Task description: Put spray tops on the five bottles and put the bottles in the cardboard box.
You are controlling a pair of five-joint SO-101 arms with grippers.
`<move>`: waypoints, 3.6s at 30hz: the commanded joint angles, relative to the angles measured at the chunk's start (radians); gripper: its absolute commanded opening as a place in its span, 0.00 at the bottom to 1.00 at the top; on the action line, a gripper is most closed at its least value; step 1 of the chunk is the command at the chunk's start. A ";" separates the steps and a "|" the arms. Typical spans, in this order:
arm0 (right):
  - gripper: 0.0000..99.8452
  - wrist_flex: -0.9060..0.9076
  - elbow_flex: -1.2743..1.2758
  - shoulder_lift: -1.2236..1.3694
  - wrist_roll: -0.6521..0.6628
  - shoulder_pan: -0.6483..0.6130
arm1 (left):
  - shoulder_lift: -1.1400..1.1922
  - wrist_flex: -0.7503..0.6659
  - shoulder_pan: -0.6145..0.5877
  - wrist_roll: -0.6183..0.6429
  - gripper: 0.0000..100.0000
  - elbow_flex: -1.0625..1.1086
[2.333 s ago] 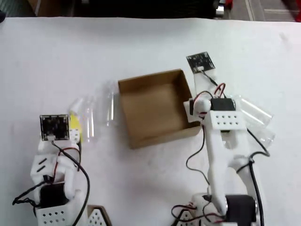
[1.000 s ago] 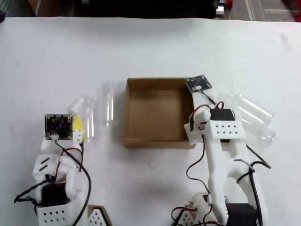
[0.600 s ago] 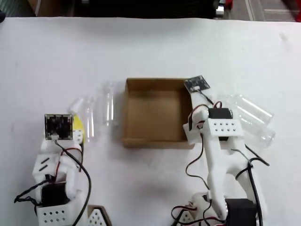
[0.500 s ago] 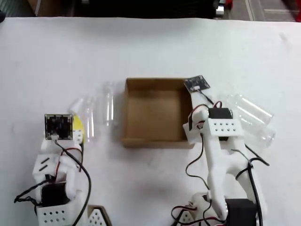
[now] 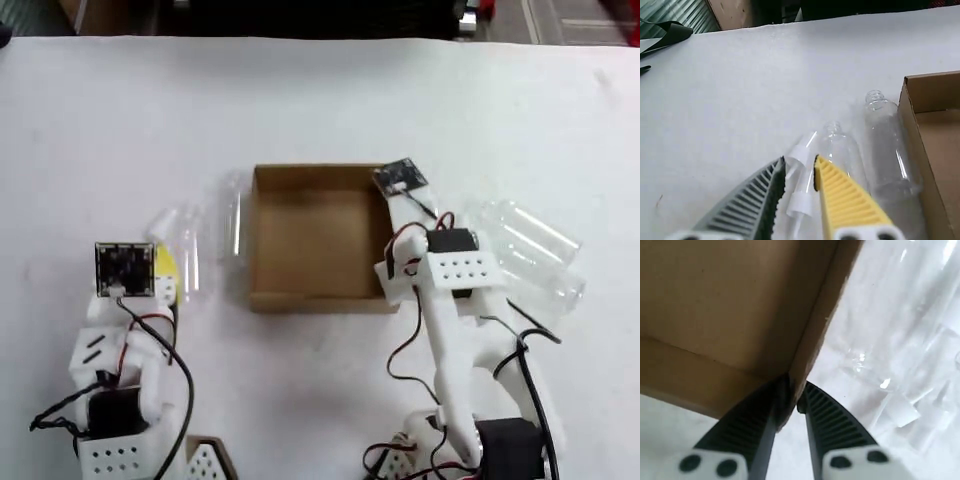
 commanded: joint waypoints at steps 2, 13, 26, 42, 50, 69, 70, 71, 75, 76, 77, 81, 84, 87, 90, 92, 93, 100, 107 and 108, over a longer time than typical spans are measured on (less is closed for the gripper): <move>0.02 0.010 -0.006 -0.005 -0.005 -0.033 | -0.010 -0.005 0.007 -0.011 0.10 -0.012; 0.02 0.015 -0.006 -0.005 0.002 -0.028 | -0.010 -0.005 0.007 -0.011 0.10 -0.012; 0.25 0.209 -0.258 -0.016 0.100 -0.030 | -0.010 0.017 0.013 -0.002 0.16 -0.020; 0.06 0.147 -0.394 -0.015 0.031 0.038 | -0.008 0.020 0.007 -0.006 0.16 -0.055; 0.09 -0.127 -0.193 -0.016 -0.391 0.272 | 0.031 0.180 0.154 -0.132 0.16 -0.387; 0.09 -0.501 0.074 -0.007 -0.445 0.283 | 1.566 0.687 0.283 0.048 0.16 -1.778; 0.09 -0.501 0.074 -0.007 -0.445 0.283 | 1.626 0.692 0.291 0.048 0.16 -1.827; 0.09 -0.501 0.074 -0.007 -0.445 0.283 | 1.689 0.692 0.295 0.048 0.16 -1.881; 0.09 -0.501 0.074 -0.005 -0.445 0.282 | 1.939 0.721 0.303 0.054 0.16 -2.105; 0.09 -0.501 0.074 -0.005 -0.445 0.282 | 1.995 0.740 0.300 0.055 0.16 -2.163; 0.09 -0.501 0.074 -0.005 -0.445 0.282 | 2.051 0.760 0.298 0.055 0.16 -2.222; 0.09 -0.501 0.074 -0.005 -0.445 0.277 | 2.261 0.813 0.277 0.137 0.16 -2.421; 0.09 -0.501 0.075 -0.005 -0.445 0.255 | 2.397 0.819 0.245 0.227 0.17 -2.533; 0.09 -0.501 0.075 -0.005 -0.445 0.243 | 2.500 0.833 0.213 0.253 0.17 -2.630; 0.09 -0.501 0.075 -0.005 -0.445 0.243 | 2.582 0.841 0.203 0.247 0.16 -2.719; 0.09 -0.501 0.075 -0.005 -0.445 0.243 | 2.629 0.838 0.202 0.247 0.16 -2.760; 0.09 -0.503 0.075 -0.005 -0.445 0.243 | 2.652 0.835 0.205 0.247 0.16 -2.779; 0.09 -0.598 0.126 -0.005 -0.445 0.243 | 2.839 0.833 0.211 0.247 0.17 -2.883; 0.09 -0.604 0.129 -0.005 -0.443 0.243 | 2.933 0.861 0.217 0.247 0.17 -3.030; 0.09 -0.602 0.129 -0.005 -0.443 0.243 | 2.941 0.856 0.217 0.247 0.17 -3.043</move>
